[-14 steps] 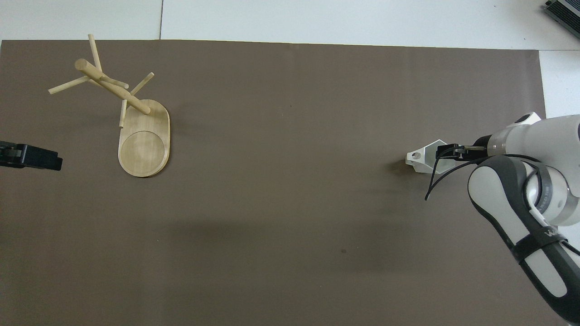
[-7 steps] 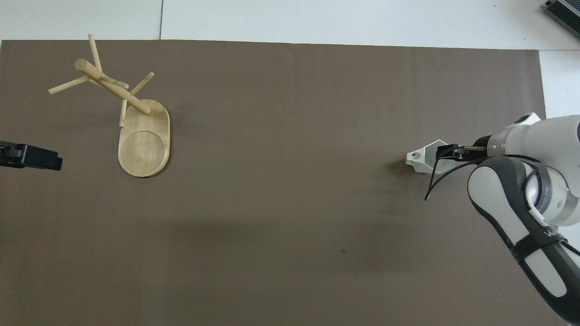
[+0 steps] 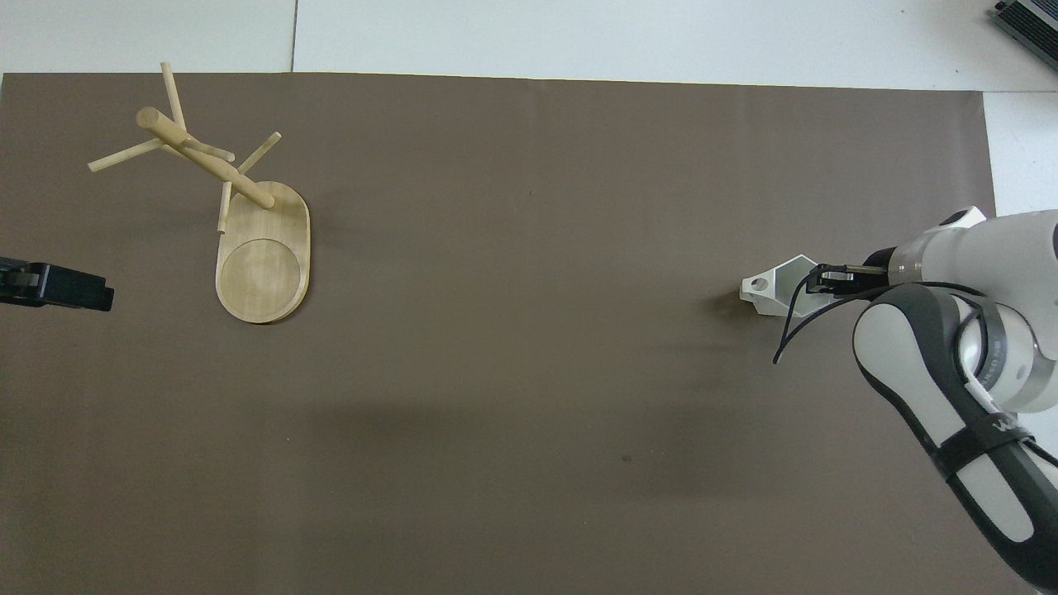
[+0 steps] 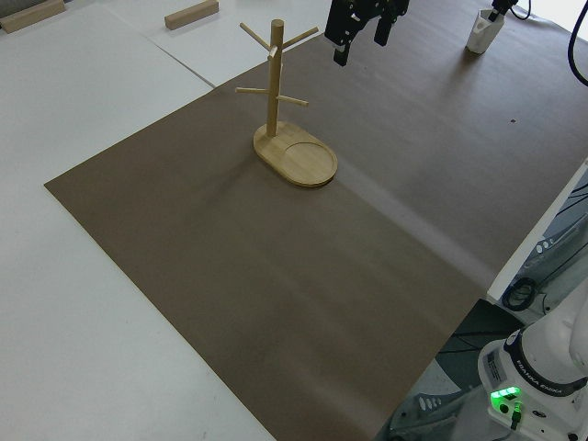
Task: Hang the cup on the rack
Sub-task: 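Lift the white mug with the right gripper toward the mug tree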
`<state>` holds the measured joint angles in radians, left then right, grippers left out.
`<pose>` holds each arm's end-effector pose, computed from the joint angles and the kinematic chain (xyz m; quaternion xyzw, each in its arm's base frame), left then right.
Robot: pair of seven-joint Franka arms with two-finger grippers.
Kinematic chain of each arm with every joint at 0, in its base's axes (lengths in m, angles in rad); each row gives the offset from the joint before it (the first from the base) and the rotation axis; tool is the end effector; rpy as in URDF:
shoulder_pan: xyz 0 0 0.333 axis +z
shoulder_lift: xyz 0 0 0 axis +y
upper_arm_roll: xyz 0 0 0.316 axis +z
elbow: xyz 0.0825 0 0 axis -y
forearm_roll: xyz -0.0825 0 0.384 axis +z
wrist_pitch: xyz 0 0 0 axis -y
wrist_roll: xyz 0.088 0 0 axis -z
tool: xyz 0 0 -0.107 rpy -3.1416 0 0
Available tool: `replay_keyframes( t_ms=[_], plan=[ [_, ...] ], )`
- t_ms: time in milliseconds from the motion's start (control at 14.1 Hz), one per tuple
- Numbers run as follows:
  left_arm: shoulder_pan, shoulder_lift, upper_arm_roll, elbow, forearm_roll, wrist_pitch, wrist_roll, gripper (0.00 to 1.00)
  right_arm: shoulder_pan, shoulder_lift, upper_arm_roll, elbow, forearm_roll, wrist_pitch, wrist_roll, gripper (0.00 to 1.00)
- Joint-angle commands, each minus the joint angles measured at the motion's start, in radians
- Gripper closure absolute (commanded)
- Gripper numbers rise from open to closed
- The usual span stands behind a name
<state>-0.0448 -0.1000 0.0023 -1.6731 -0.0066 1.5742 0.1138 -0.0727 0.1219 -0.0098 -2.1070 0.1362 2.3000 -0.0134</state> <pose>0.5223 -0.0229 0.6304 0.9969 -0.0781 0.0007 0.0034 0.5684 -0.0440 0.3667 -0.9950 0.0779 -0.0379 0.0500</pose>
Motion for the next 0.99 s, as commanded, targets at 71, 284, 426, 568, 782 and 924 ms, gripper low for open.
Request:
replay_keyframes(
  t_ms=[71,284,426,568,782,924],
  plan=[
    [0.002,-0.02,-0.001,-0.024,-0.004,0.006,0.004,0.0,-0.006,-0.004,0.005,-0.015,0.017,0.027,0.018,0.86],
    [0.0,-0.02,-0.001,-0.024,-0.006,0.001,0.006,0.0,-0.006,-0.002,0.005,-0.013,0.017,0.027,0.018,0.95],
    [0.0,-0.02,-0.001,-0.024,-0.006,0.0,0.009,0.0,-0.006,-0.002,0.005,-0.008,0.017,0.024,0.024,1.0],
    [0.0,-0.021,-0.001,-0.025,-0.004,-0.002,0.01,0.0,-0.006,0.004,0.008,0.01,0.017,0.012,0.026,1.0],
    [0.0,-0.021,-0.001,-0.025,-0.004,-0.002,0.012,0.0,-0.004,0.007,0.03,0.086,0.019,-0.048,0.056,1.0],
    [0.003,-0.021,0.002,-0.024,-0.004,-0.013,0.01,0.0,-0.004,0.007,0.054,0.168,0.023,-0.134,0.096,1.0]
  ],
)
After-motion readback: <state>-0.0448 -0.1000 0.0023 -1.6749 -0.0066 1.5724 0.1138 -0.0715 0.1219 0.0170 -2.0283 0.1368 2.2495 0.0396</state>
